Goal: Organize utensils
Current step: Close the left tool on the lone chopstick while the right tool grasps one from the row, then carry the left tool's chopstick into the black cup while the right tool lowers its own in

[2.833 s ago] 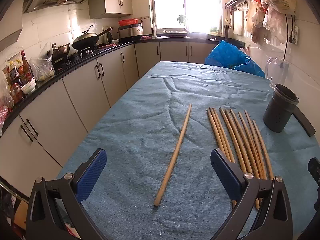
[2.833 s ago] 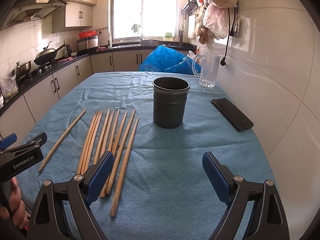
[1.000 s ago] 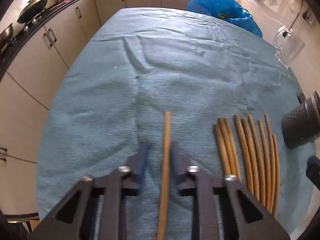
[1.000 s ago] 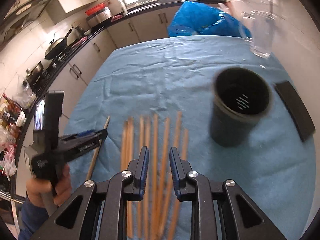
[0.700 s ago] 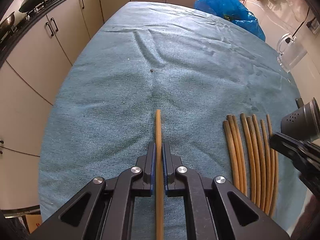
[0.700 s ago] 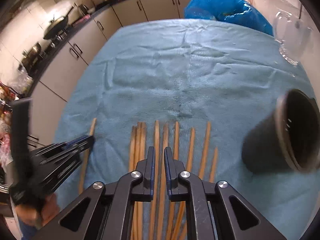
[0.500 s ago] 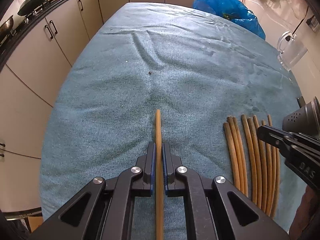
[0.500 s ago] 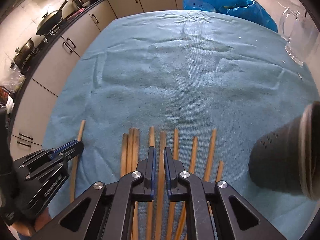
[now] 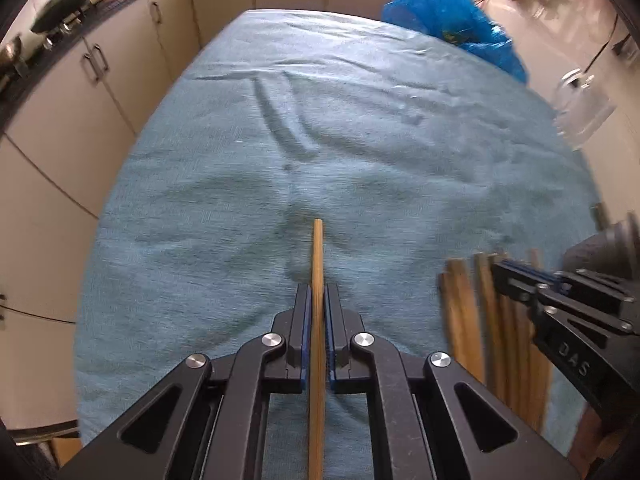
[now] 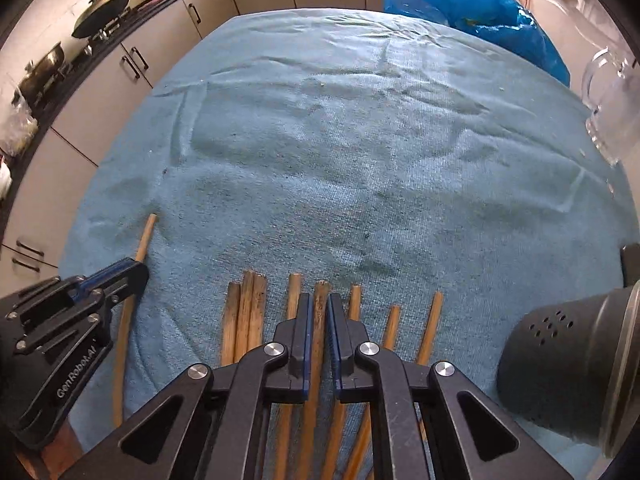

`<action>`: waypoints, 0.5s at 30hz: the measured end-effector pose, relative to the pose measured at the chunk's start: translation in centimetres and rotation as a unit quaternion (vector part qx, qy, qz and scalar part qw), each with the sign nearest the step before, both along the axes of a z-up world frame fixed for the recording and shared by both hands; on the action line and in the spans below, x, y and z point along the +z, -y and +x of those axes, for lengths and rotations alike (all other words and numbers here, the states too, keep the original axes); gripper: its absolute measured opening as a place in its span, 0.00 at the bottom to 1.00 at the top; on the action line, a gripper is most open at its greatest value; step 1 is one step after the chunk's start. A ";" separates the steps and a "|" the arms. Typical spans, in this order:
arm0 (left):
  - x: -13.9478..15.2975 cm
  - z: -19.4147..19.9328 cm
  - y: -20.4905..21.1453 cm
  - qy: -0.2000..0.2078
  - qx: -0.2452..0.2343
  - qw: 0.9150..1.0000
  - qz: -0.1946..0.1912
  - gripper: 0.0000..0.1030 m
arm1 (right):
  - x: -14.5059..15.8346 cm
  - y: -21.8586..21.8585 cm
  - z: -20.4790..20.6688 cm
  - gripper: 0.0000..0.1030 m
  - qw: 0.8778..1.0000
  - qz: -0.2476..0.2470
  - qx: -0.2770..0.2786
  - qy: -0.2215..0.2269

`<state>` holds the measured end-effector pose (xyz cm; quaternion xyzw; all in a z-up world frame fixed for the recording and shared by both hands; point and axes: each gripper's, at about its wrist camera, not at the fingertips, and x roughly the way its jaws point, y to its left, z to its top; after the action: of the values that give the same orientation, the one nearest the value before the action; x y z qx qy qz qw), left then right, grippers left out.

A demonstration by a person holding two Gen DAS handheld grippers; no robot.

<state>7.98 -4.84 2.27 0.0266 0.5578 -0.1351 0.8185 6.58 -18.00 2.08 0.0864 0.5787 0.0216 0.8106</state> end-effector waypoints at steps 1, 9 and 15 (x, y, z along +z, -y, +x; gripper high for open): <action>0.4 -0.4 -0.1 0.006 -0.002 1.000 -0.008 0.06 | 0.4 0.3 -0.3 0.07 1.000 0.014 -0.005 0.008; 6.2 -4.7 -1.4 0.088 -0.006 0.994 -0.063 0.06 | 7.8 1.6 -5.6 0.07 0.990 0.058 -0.012 0.128; 10.2 -8.6 -2.3 0.148 0.000 0.985 -0.087 0.06 | 12.8 2.4 -11.6 0.07 0.971 0.077 -0.019 0.228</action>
<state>-0.63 -2.58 12.46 -0.0248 0.4164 -0.1775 0.8913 -5.07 -20.37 14.84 0.1522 0.3738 0.0701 0.9122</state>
